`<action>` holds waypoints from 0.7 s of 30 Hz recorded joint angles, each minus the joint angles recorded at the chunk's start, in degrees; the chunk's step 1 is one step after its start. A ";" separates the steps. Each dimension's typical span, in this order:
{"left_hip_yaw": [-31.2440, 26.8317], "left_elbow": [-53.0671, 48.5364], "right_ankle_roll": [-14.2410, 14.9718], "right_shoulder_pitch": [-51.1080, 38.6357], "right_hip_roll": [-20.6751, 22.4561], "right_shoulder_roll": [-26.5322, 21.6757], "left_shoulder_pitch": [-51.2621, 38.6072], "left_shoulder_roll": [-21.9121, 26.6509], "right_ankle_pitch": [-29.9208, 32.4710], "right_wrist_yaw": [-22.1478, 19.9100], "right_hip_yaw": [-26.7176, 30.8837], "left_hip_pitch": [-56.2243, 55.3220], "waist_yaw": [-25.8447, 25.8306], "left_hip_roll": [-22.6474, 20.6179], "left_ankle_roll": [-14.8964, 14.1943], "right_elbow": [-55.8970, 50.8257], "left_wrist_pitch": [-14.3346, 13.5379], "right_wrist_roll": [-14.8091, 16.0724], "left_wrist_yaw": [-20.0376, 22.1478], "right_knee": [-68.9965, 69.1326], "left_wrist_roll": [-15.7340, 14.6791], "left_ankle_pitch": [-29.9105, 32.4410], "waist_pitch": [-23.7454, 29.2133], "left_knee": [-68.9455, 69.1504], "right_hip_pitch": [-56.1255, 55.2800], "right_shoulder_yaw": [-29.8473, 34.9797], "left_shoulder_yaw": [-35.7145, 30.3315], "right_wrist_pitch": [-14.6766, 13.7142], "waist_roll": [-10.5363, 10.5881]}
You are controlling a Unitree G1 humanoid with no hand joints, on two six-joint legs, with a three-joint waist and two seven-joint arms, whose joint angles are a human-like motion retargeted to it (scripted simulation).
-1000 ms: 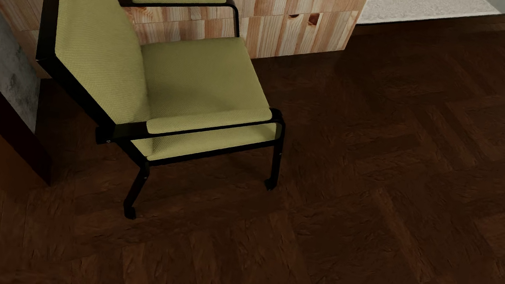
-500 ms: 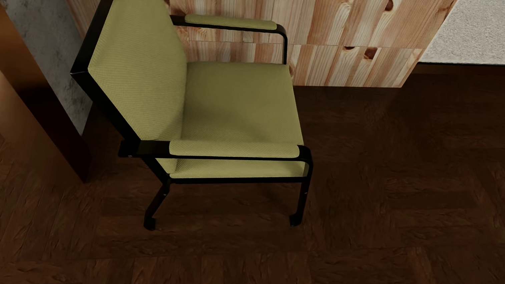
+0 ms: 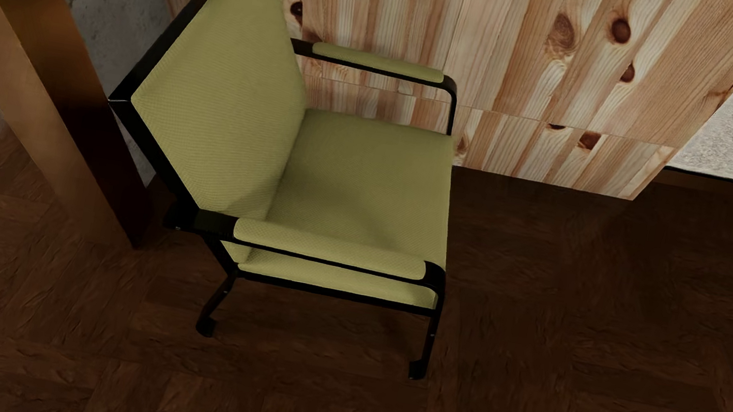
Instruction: Walk towards leather chair
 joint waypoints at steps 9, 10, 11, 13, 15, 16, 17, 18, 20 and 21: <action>0.17 2.93 -6.63 -2.72 7.81 -0.44 1.28 0.92 -2.50 -2.67 -10.79 -6.14 -0.14 9.48 1.63 -1.04 0.92 2.81 -4.49 -1.58 0.34 3.73 0.89 3.47 1.80 1.18 -3.35 -0.52 3.57; -0.70 2.93 -7.03 -2.94 7.80 -0.66 0.92 0.91 -2.65 -2.60 -11.65 -6.91 -0.13 8.09 0.63 -0.77 0.83 2.81 -4.45 -1.57 0.13 2.06 0.91 5.32 1.76 1.23 -3.67 -0.47 3.80; -2.16 2.83 -7.33 -3.15 7.68 -0.89 0.54 0.96 -2.73 -2.51 -12.47 -7.59 -0.18 6.03 -0.77 -0.46 0.75 2.76 -4.36 -1.56 -0.05 0.09 0.90 7.43 1.76 1.32 -3.96 -0.39 3.97; -3.88 2.59 -7.79 -3.97 7.48 -1.03 -0.27 1.12 -2.60 -2.20 -13.97 -7.69 -0.47 1.73 -0.58 -0.17 0.59 2.59 -3.98 -1.63 -0.37 -2.36 0.75 10.51 2.04 1.96 -4.28 0.52 4.34; 3.40 2.29 -8.09 -4.67 7.18 -1.42 -0.82 0.81 -2.18 -2.14 -14.89 -5.02 -0.84 2.35 3.14 -0.18 0.24 2.76 -3.27 -3.05 -0.79 -2.32 0.40 7.40 2.47 2.40 -4.47 1.52 4.72; 4.30 2.22 -8.19 -5.01 7.00 -1.51 -1.05 0.68 -1.96 -2.23 -14.84 -3.79 -0.68 1.80 3.77 -0.02 0.07 2.98 -2.86 -3.48 -0.92 -1.93 0.25 4.89 2.56 2.26 -4.72 1.92 4.78; 4.36 2.24 -8.27 -5.33 6.80 -1.39 -1.30 0.71 -1.88 -2.36 -14.75 -2.87 -0.49 1.16 3.27 0.21 -0.06 3.26 -2.63 -3.64 -0.94 -1.36 0.12 2.67 2.52 1.95 -5.13 2.28 4.76; 4.23 2.28 -8.36 -5.59 6.62 -1.07 -1.56 0.88 -1.79 -2.52 -14.73 -2.20 -0.35 0.64 2.78 0.48 -0.13 3.57 -2.63 -3.83 -0.88 -0.80 0.01 0.94 2.48 1.59 -5.62 2.56 4.66; 4.45 2.13 -8.52 -5.99 6.26 -0.29 -1.96 1.29 -1.41 -2.64 -14.84 -1.42 -0.30 -0.09 2.14 1.13 -0.17 3.95 -2.67 -4.60 -0.91 0.22 -0.18 -1.46 2.51 1.15 -6.19 2.81 4.37; 4.55 1.99 -8.58 -6.13 6.02 0.00 -2.09 1.33 -1.22 -2.54 -14.95 -1.31 -0.35 -0.44 1.93 1.44 -0.11 3.95 -2.47 -4.96 -1.08 0.76 -0.26 -2.24 2.47 1.12 -6.15 2.84 4.23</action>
